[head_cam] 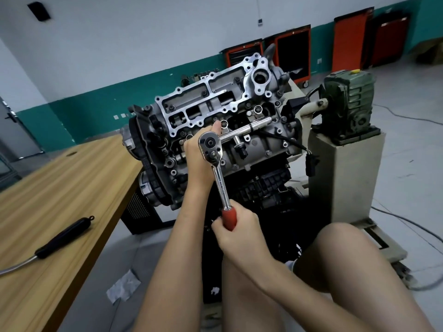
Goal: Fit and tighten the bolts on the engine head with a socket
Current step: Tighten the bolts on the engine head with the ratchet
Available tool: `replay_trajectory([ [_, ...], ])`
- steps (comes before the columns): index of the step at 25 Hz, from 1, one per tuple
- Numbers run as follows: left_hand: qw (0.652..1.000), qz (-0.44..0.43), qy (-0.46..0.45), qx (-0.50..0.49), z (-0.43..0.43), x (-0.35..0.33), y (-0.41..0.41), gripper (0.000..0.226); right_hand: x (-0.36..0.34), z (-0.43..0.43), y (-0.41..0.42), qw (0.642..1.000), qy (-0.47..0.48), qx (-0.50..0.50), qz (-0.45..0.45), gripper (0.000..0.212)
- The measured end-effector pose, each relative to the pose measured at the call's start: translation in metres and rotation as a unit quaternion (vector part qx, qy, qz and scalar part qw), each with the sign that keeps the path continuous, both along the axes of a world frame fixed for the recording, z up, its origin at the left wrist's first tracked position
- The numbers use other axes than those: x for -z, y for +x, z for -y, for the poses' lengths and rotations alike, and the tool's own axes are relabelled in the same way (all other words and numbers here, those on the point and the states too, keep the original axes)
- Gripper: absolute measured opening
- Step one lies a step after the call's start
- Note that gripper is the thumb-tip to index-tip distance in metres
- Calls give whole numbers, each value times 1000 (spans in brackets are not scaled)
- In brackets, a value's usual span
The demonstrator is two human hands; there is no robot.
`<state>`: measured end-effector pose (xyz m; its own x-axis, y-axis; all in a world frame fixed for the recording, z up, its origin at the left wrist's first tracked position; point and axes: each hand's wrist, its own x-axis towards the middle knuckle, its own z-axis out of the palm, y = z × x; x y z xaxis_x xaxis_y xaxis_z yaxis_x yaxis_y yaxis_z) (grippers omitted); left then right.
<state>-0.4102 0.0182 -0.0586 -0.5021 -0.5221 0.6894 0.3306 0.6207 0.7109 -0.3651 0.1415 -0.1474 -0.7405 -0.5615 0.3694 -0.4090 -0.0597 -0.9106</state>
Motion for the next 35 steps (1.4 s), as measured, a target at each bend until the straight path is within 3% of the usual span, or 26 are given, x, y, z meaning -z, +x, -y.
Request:
replay_trajectory([
  [3,999,23,-45,-19,0,-2,2,53,-24,-33,-50,988,88,-31,-120,34],
  [6,998,24,-62,-17,-3,-5,-2,54,-84,-69,-121,922,239,-38,-302,33],
  [8,998,28,-61,-17,-1,-5,-3,54,-110,-77,-140,890,267,1,-368,35],
  [10,999,25,-39,-19,0,-3,1,53,-95,-73,-126,910,243,18,-335,35],
  [13,1000,4,-10,-14,0,1,1,47,-29,-41,-47,986,85,-4,-145,37],
  [16,1000,7,25,5,2,1,0,39,-3,-4,-1,1000,6,-21,-19,30],
  [19,999,26,-21,-2,6,1,2,51,-21,-27,-42,988,80,-31,-127,33],
  [22,999,34,-28,-9,4,0,-5,50,-77,-67,-117,925,232,-47,-297,34],
  [25,998,46,-46,-20,2,-1,-8,52,-113,-76,-146,881,275,12,-385,34],
  [27,999,27,-35,-11,3,1,-5,47,-91,-70,-128,911,231,18,-341,35],
  [30,999,2,-43,-22,0,2,-4,50,-27,-40,-52,986,73,7,-148,38],
  [33,1000,4,-14,-16,0,-2,-4,48,-1,-2,-1,1000,-17,-8,-13,34],
  [35,999,6,-31,-15,4,-1,-1,52,-8,-10,-16,999,15,-25,-43,34],
])
